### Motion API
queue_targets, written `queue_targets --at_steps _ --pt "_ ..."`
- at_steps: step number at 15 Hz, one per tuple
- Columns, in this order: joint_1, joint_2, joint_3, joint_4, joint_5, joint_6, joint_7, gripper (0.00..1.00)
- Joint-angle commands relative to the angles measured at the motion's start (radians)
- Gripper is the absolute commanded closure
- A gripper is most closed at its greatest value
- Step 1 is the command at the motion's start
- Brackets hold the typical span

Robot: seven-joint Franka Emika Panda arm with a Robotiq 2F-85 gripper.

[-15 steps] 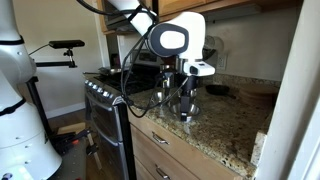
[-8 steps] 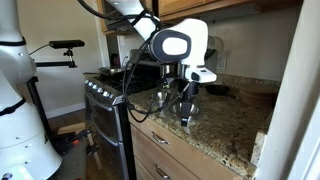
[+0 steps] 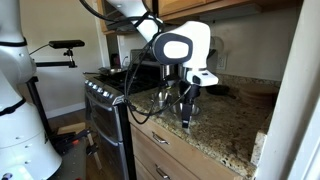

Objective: Pour the contents of the silver bowl into the other silver bowl

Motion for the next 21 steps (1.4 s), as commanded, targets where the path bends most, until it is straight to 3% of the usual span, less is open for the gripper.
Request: queue_targets --at_steps 1,4,5,6,14,17,21 --pt "0.013 0.026 -0.011 0.024 0.035 0.021 -0.020 0.00" --pt "0.014 0.039 -0.012 0.039 0.034 0.020 -0.020 0.22" --pt "0.015 0.043 -0.013 0.043 0.034 0.019 -0.020 0.25" --pt "0.015 0.045 -0.013 0.046 0.032 0.020 -0.019 0.38" --pt "0.018 0.057 -0.014 0.060 0.030 0.018 -0.016 0.90" --pt "0.019 0.056 -0.014 0.071 0.029 0.018 -0.015 0.95" --pt "0.021 0.048 -0.017 0.076 0.023 0.018 -0.016 0.92"
